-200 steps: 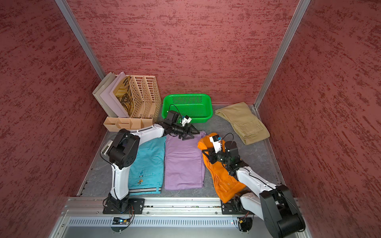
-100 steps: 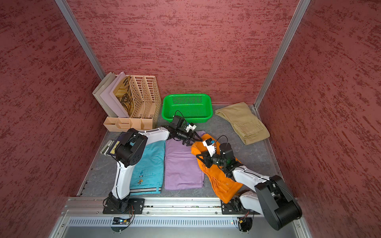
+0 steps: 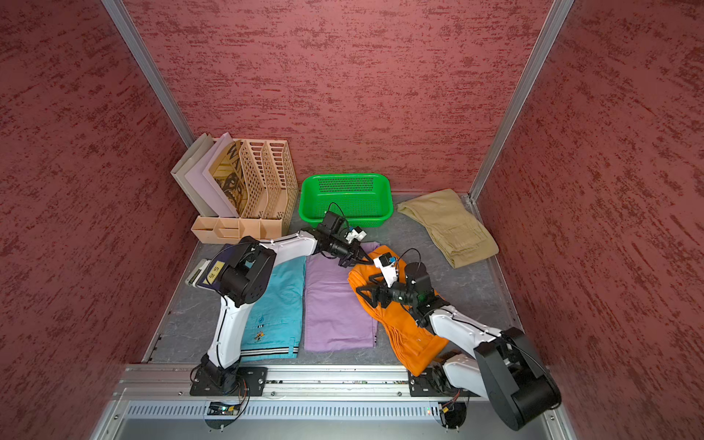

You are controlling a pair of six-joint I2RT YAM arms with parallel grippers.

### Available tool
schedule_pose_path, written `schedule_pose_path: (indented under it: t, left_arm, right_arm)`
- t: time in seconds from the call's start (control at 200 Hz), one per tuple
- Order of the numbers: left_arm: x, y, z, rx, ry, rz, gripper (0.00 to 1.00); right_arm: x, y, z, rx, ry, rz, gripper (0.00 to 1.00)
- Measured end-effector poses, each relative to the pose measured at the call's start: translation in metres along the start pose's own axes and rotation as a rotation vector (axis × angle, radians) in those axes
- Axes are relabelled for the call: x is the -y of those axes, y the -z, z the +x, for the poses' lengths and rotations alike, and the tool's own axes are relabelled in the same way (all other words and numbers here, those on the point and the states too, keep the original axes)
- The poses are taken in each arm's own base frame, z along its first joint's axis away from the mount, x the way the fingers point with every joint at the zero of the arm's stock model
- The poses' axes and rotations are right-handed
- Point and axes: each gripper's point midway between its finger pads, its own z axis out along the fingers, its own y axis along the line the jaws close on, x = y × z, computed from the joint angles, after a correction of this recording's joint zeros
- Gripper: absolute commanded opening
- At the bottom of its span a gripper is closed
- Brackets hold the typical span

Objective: Put the folded long pants in the basket
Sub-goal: Pick up the long pant at the center of the board.

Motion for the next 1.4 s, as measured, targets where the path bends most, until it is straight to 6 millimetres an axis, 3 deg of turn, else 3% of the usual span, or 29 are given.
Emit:
schedule_pose_path:
  t: [0.085, 0.125, 0.2, 0.351, 0.451, 0.526, 0.656, 0.786, 0.902, 1.047, 1.117, 1.247, 1.397]
  left_arm:
    - [0.005, 0.004, -0.005, 0.021, -0.052, -0.049, 0.00]
    - [0.008, 0.008, -0.007, 0.034, -0.073, -0.073, 0.00]
    - [0.012, 0.018, -0.012, 0.063, -0.108, -0.104, 0.00]
    - [0.019, 0.042, -0.020, 0.121, -0.161, -0.148, 0.00]
    - [0.026, 0.061, -0.025, 0.173, -0.192, -0.160, 0.00]
    - [0.030, 0.077, -0.026, 0.219, -0.211, -0.164, 0.00]
    - [0.031, 0.096, -0.025, 0.286, -0.230, -0.176, 0.00]
    - [0.021, 0.101, -0.024, 0.311, -0.216, -0.173, 0.00]
    - [0.016, 0.101, -0.024, 0.316, -0.205, -0.173, 0.00]
    - [0.017, 0.102, -0.026, 0.324, -0.203, -0.164, 0.00]
    - [0.018, 0.102, -0.026, 0.325, -0.206, -0.161, 0.00]
    - [0.017, 0.101, -0.026, 0.328, -0.210, -0.160, 0.00]
    - [0.015, 0.101, -0.026, 0.328, -0.210, -0.160, 0.00]
  right_arm:
    - [0.012, 0.005, -0.017, 0.028, -0.040, 0.107, 0.91]
    - [0.019, 0.010, -0.025, 0.049, -0.063, 0.163, 0.98]
    - [0.035, 0.021, -0.034, 0.081, -0.136, 0.283, 0.98]
    - [0.090, 0.057, -0.035, 0.090, -0.395, 0.577, 0.86]
    - [0.118, 0.074, -0.015, 0.039, -0.531, 0.729, 0.85]
    - [0.131, 0.087, 0.012, -0.022, -0.618, 0.836, 0.87]
    - [0.144, 0.110, 0.039, -0.075, -0.718, 0.962, 0.89]
    - [0.157, 0.128, 0.058, -0.108, -0.804, 1.045, 0.89]
    - [0.162, 0.130, 0.072, -0.148, -0.855, 1.057, 0.86]
    - [0.159, 0.116, 0.085, -0.211, -0.917, 0.994, 0.80]
    - [0.158, 0.108, 0.081, -0.201, -0.923, 0.954, 0.74]
    - [0.156, 0.100, 0.079, -0.193, -0.941, 0.904, 0.53]
    - [0.158, 0.092, 0.079, -0.200, -0.943, 0.872, 0.10]
